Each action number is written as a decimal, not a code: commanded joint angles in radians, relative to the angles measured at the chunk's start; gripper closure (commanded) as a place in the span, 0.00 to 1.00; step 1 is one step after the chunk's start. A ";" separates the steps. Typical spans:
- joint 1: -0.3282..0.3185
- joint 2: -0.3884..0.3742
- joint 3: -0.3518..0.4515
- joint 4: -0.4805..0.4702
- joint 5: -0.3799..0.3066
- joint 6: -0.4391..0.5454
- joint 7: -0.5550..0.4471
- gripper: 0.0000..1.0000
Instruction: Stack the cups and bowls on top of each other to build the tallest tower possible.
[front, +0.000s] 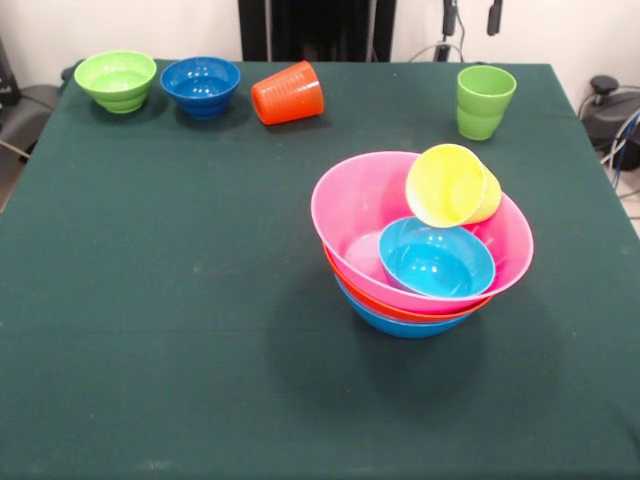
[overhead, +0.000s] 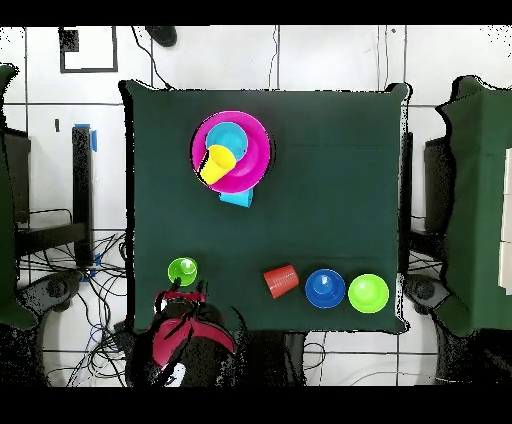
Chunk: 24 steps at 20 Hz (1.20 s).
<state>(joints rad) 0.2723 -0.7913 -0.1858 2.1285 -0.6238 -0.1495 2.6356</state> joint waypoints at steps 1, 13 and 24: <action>-0.322 -0.083 0.371 0.163 0.195 0.363 0.039 0.00; -0.204 0.035 0.272 0.048 0.235 0.318 0.032 0.00; 0.011 0.270 0.033 -0.173 0.176 0.223 0.044 0.00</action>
<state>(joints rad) 0.2593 -0.6808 -0.1253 2.1059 -0.4114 0.1387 2.6356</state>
